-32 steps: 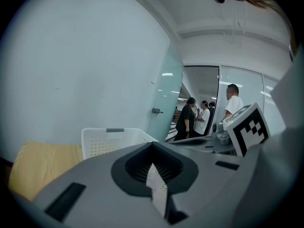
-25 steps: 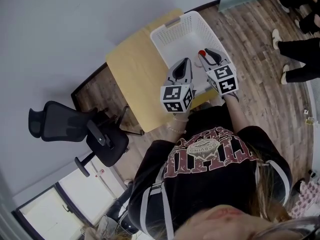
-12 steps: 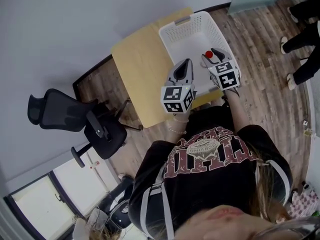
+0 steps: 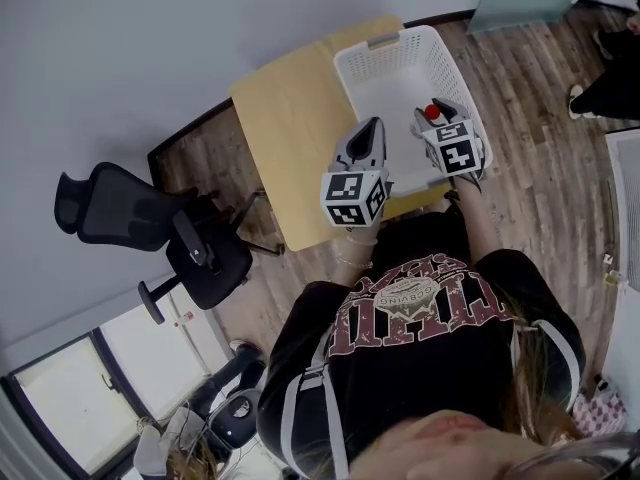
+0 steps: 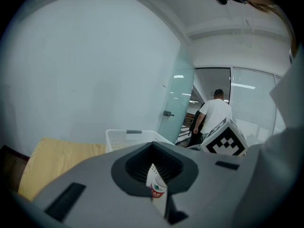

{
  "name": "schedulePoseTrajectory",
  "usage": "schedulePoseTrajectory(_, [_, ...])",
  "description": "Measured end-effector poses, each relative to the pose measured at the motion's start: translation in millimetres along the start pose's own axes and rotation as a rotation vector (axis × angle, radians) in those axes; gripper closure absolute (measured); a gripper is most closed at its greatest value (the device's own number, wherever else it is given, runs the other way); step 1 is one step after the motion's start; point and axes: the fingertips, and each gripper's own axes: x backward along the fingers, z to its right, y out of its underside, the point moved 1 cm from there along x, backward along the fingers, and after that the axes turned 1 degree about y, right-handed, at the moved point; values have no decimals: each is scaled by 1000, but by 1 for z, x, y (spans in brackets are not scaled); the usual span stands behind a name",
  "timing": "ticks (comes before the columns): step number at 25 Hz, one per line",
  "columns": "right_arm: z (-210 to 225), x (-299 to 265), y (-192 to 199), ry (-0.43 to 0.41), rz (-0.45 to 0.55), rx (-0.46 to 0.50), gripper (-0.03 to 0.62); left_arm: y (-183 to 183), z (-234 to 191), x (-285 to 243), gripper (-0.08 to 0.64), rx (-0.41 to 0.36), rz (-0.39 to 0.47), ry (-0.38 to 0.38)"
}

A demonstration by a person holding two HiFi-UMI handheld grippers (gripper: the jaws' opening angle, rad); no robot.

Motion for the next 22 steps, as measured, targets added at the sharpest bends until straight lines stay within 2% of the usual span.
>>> schedulePoseTrajectory(22, [0,1,-1,4,4,4,422,4,-11,7,514,27,3,-23])
